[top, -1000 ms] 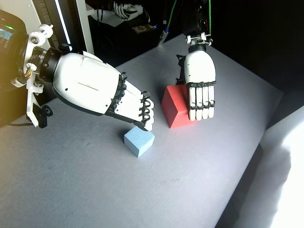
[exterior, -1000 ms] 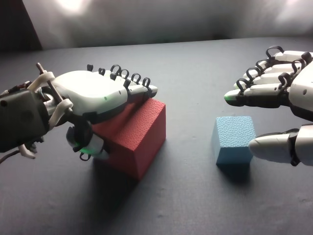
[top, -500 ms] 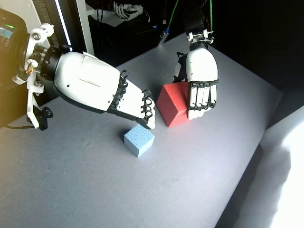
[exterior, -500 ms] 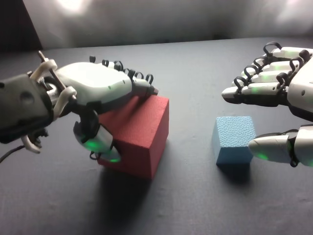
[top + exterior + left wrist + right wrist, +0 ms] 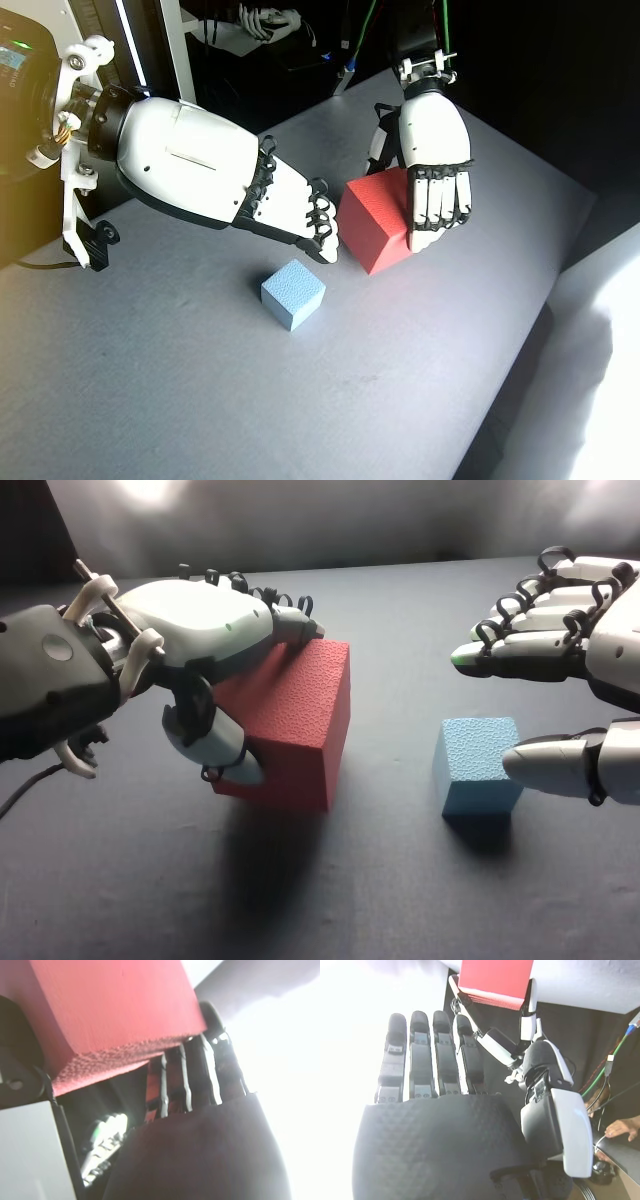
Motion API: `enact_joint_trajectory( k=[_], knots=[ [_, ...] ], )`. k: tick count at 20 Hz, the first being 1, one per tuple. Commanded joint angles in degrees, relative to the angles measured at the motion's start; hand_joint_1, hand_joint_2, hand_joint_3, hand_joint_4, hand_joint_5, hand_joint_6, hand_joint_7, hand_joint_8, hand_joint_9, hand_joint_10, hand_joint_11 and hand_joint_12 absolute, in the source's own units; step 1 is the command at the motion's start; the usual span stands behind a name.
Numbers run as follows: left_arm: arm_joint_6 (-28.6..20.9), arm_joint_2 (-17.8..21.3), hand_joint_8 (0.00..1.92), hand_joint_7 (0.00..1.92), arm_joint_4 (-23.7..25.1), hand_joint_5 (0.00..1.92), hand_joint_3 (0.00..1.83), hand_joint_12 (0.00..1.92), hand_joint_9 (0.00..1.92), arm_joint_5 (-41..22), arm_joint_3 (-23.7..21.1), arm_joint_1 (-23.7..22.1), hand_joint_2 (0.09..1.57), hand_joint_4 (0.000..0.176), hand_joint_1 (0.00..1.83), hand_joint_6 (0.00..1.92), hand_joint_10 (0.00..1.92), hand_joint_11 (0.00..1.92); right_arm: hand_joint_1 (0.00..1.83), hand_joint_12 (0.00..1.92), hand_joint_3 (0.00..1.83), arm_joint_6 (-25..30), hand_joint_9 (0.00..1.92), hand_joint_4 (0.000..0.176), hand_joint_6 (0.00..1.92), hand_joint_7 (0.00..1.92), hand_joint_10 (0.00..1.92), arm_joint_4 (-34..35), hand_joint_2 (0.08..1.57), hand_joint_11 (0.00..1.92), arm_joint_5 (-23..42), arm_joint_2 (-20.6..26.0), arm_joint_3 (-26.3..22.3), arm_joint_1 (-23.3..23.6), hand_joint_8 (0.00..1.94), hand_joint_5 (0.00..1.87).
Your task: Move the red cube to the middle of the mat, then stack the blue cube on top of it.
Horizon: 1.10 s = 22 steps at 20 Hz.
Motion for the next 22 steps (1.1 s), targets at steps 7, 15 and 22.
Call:
enact_joint_trajectory(
  k=[7,15,22],
  knots=[
    [7.9,-1.3,1.54,0.66,-8.2,0.49,0.0,1.4,0.35,-12.6,-2.2,-1.1,1.28,0.0,1.26,0.81,1.09,0.12,0.0,0.61,0.0,-1.8,0.26,0.0,0.01,0.29,0.01,7.7,1.29,0.0,9.0,0.3,0.1,-5.6,0.0,0.31],
    [12.1,-2.9,1.53,0.67,-14.3,0.51,0.0,1.43,0.35,-19.9,-5.4,-0.5,1.27,0.0,1.27,0.77,1.11,0.12,0.0,0.6,0.0,-4.9,0.25,0.0,0.0,0.27,0.0,7.7,1.29,0.0,15.8,-1.0,1.2,-9.8,0.0,0.29],
    [12.2,-5.4,0.9,0.41,-16.2,0.65,0.0,1.43,0.29,-22.9,-6.6,0.4,1.19,0.0,1.2,0.16,1.11,0.06,0.0,0.54,0.0,-6.7,0.23,0.0,0.01,0.25,0.01,7.7,1.3,0.0,20.2,-1.0,1.7,-9.7,0.01,0.28]
  ],
)
